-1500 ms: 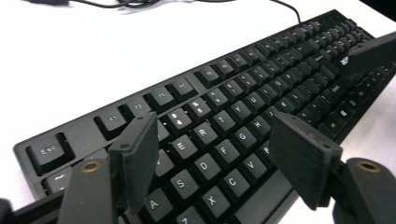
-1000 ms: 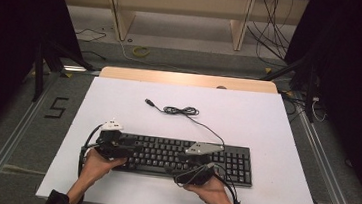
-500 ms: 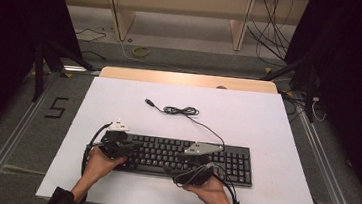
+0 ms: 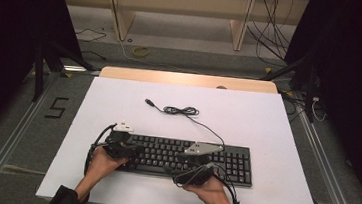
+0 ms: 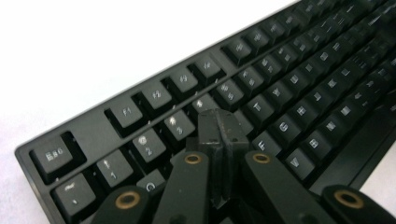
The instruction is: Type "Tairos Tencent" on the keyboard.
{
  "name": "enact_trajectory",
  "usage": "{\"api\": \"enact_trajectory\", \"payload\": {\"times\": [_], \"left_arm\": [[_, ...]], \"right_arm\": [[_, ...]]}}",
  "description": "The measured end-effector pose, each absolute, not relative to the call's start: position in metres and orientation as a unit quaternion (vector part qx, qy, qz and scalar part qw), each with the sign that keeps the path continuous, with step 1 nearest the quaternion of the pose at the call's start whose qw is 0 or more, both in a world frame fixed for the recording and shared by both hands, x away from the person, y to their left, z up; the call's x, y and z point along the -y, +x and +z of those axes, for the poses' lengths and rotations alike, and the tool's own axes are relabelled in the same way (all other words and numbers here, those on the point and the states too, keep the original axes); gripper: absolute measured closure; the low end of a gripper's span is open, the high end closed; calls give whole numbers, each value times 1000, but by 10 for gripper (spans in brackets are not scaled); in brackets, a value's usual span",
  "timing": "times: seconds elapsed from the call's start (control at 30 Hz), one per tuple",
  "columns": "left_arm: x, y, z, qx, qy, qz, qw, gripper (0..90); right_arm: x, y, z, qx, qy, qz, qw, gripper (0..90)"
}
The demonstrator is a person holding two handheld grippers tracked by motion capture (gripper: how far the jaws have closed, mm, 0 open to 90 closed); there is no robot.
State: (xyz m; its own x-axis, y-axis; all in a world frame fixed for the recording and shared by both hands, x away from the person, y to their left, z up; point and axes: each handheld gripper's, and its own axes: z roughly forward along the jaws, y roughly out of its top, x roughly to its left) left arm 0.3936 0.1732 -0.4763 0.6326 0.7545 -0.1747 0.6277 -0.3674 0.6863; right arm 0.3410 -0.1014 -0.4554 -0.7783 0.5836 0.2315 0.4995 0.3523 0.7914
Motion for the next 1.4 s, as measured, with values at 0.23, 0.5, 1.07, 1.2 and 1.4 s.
{"api": "enact_trajectory", "payload": {"times": [0.23, 0.5, 1.07, 1.2, 1.4], "left_arm": [[-174, 393, -474, -420, 822, 84, 374, 893], [-181, 389, -464, -424, 804, 75, 409, 763], [-186, 380, -458, -434, 786, 69, 436, 380], [-188, 378, -457, -434, 781, 66, 445, 353], [-189, 374, -454, -434, 774, 69, 456, 348]], "right_arm": [[102, 341, -454, -819, 331, 466, 49, 350], [102, 344, -454, -816, 335, 468, 55, 400], [88, 350, -458, -826, 328, 456, 61, 673], [84, 353, -460, -827, 328, 452, 58, 724], [80, 356, -463, -833, 324, 445, 58, 802]]}}
